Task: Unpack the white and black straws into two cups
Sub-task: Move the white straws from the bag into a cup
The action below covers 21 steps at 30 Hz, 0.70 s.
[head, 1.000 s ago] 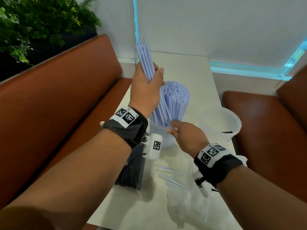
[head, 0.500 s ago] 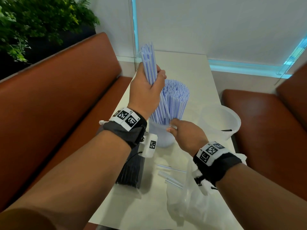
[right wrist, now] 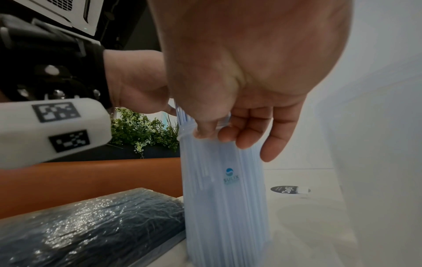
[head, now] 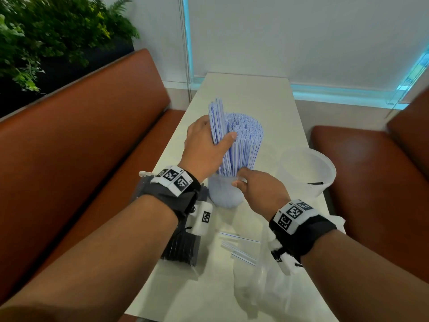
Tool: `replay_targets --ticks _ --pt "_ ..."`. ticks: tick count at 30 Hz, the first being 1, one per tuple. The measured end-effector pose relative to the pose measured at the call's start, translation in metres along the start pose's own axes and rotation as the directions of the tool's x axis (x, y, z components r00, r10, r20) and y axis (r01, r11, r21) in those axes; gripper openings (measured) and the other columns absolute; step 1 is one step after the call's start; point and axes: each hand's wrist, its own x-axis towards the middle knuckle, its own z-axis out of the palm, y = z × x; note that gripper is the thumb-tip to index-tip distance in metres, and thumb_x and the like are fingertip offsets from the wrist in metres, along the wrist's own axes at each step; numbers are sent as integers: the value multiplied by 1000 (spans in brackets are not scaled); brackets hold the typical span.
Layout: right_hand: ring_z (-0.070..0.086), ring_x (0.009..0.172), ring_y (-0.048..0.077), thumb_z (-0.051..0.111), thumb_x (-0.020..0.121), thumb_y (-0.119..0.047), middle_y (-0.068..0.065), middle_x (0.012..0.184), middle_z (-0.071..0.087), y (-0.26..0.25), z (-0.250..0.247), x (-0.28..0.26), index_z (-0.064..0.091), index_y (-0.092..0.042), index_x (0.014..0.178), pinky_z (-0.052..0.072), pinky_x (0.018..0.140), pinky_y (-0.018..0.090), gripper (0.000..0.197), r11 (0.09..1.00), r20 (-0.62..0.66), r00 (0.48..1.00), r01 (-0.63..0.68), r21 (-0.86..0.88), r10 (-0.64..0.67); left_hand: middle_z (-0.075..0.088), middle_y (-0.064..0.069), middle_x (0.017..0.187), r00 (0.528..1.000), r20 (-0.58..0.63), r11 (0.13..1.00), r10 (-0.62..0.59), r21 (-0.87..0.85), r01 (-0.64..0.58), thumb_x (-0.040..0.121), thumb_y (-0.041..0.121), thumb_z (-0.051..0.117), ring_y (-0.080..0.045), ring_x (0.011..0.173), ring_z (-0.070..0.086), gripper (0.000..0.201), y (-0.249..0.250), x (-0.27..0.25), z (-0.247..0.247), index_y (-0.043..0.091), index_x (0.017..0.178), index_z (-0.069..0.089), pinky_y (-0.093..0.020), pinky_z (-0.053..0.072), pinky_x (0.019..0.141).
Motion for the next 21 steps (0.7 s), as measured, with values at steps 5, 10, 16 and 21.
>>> replay_targets --ticks 5,10,16,21 --pt "53 80 24 39 103 -49 -3 86 56 0 1 0 50 -29 113 33 60 33 25 1000 -17 1000 4 4 -4 45 -4 150 995 50 959 -84 -266 94 72 72 72 -16 137 43 94 16 16 -33 20 145 44 -33 38 111" --pt "52 77 23 38 103 -49 -5 81 53 1 3 1 48 -29 109 33 58 32 23 1000 -18 1000 -2 7 2 34 -5 159 959 -82 963 271 33 -269 96 55 55 -14 146 28 74 42 30 -41 12 152 33 -26 21 119" --pt "63 91 26 39 103 -47 -1 92 63 -1 2 0 51 -32 117 40 63 34 24 999 -18 999 -27 34 28 29 -7 162 910 302 832 284 394 -390 105 43 44 -20 149 25 56 26 4 -4 10 149 43 -30 21 119" --pt "62 91 27 39 104 -49 0 91 62 -1 0 0 52 -30 121 40 63 35 28 999 -1 1000 -15 29 15 34 -7 160 909 196 852 367 321 -413 98 59 44 -22 149 27 71 34 18 -23 13 151 39 -37 21 123"
